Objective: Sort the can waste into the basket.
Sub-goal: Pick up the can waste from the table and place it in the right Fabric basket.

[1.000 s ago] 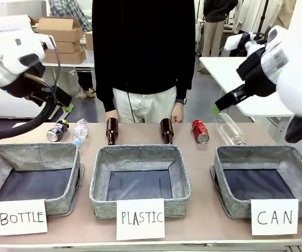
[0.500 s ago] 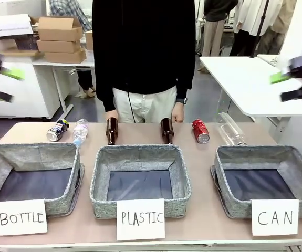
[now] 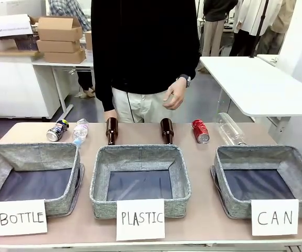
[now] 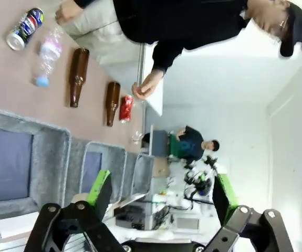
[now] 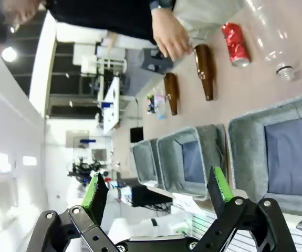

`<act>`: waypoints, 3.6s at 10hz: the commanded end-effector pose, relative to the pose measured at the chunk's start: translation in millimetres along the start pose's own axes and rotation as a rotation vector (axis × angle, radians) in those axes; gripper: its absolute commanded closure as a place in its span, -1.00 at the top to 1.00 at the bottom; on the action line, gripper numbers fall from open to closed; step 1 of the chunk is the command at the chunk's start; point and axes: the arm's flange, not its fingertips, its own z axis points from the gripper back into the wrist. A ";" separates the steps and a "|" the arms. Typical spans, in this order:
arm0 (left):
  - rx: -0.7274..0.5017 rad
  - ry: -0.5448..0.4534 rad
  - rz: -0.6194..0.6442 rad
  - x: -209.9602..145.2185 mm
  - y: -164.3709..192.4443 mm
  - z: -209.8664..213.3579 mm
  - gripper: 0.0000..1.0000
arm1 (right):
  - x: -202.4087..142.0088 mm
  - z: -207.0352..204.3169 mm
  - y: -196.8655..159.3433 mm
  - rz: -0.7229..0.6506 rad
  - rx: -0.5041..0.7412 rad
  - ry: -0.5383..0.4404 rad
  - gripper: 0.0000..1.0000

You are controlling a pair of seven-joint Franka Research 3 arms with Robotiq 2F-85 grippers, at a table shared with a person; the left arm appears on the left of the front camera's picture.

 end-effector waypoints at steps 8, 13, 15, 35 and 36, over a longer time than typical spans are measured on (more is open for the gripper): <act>0.031 0.050 -0.112 -9.8 -18.1 -9.4 1.00 | -1.4 -6.7 16.2 0.109 -0.022 0.043 1.00; 0.615 0.084 -0.347 60.7 2.3 -128.4 1.00 | -1.4 -6.7 16.2 0.109 -0.022 0.043 1.00; 0.675 0.051 -0.364 81.7 14.9 -161.9 1.00 | -1.4 -6.7 16.2 0.109 -0.022 0.043 1.00; 0.103 -0.322 -0.445 -55.5 -87.4 119.2 1.00 | -1.4 -6.7 16.2 0.109 -0.022 0.043 1.00; 0.103 -0.322 -0.445 -55.5 -87.4 119.2 1.00 | -1.4 -6.7 16.2 0.109 -0.022 0.043 1.00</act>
